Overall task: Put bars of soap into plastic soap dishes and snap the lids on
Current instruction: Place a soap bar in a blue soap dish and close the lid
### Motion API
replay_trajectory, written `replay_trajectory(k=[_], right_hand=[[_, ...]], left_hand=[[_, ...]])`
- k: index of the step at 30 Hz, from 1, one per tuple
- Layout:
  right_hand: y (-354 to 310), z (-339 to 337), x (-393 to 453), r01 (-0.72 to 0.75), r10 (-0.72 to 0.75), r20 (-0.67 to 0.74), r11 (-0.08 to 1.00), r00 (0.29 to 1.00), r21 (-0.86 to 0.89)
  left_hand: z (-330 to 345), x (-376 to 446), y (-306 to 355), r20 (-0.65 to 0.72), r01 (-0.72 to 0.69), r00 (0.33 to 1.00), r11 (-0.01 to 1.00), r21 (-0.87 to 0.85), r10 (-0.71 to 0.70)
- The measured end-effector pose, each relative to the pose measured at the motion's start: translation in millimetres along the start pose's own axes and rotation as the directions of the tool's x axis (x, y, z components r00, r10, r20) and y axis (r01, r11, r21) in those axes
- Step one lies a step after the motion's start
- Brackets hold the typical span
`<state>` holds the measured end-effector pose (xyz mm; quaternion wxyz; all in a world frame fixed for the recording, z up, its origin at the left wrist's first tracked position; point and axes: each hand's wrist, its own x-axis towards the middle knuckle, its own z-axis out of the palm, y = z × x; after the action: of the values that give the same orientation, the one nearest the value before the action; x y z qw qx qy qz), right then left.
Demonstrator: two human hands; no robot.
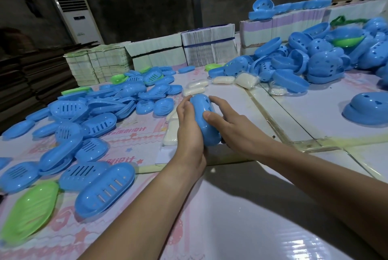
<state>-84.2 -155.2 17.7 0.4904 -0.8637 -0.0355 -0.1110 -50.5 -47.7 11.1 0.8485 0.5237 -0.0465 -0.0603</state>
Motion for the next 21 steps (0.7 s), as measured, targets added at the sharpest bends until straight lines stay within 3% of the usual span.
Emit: replay_trajectory(k=[16,21], right_hand=[[10.2,-7.9,5.7,0.088,-0.104,0.079,0.978,0.991,0.189],[10.5,-6.5,9.1,0.115,-0.119,0.012,0.980,0.993,0.164]], left_hand=[[-1.3,-0.3,9.7,0.194,0.039,0.980,0.999,-0.032,-0.032],[0.8,-6.2,15.6,0.288,0.005,0.958,1.000,0.017,-0.010]])
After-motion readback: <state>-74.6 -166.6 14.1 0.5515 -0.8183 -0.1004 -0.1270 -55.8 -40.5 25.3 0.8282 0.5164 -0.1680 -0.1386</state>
